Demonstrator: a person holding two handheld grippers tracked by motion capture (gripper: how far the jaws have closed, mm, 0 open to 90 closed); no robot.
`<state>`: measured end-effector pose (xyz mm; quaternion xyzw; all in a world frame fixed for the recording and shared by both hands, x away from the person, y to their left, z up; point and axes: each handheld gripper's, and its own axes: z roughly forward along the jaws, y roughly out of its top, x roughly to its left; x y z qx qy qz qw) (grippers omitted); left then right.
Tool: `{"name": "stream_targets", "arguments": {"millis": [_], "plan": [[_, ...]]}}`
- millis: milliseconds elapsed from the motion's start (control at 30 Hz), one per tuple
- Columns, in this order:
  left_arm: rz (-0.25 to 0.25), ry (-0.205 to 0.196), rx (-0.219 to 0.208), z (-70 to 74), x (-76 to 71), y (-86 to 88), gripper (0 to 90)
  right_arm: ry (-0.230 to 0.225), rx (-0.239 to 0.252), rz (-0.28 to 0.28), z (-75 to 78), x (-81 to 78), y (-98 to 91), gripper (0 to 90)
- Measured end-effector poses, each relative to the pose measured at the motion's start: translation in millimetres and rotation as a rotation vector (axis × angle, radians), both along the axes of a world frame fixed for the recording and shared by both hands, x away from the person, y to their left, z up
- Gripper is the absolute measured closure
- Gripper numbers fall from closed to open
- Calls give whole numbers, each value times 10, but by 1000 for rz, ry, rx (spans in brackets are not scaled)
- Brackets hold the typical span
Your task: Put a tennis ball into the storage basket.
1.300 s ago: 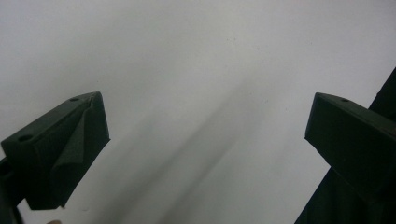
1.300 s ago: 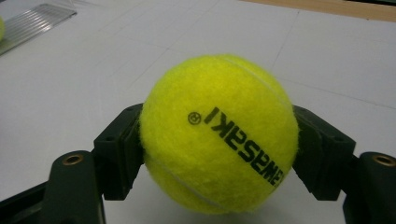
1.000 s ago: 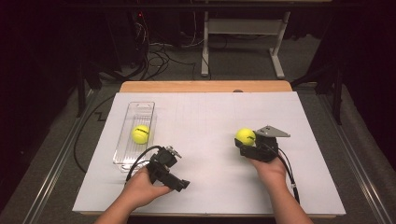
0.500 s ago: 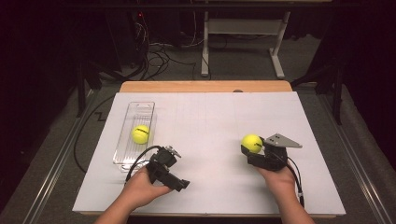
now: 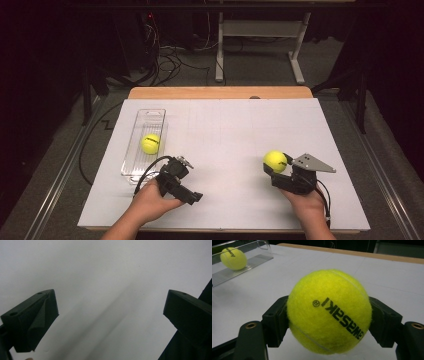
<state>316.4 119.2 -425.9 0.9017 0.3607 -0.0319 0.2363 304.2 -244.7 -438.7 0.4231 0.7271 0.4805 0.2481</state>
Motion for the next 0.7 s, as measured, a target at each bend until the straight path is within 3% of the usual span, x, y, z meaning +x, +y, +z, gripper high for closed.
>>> {"name": "stream_targets", "arguments": {"millis": [67,233,700], "plan": [[-1,0,2,2,-5,-1,7,0,22,-1,-25,-24,-15,276],[-1,-4,0,9,-12,7,7,-17,13,3,-45,-85,-28,276],[2,4,-4,2,-19,14,7,-23,29,9,-56,-64,-75,275]]}}
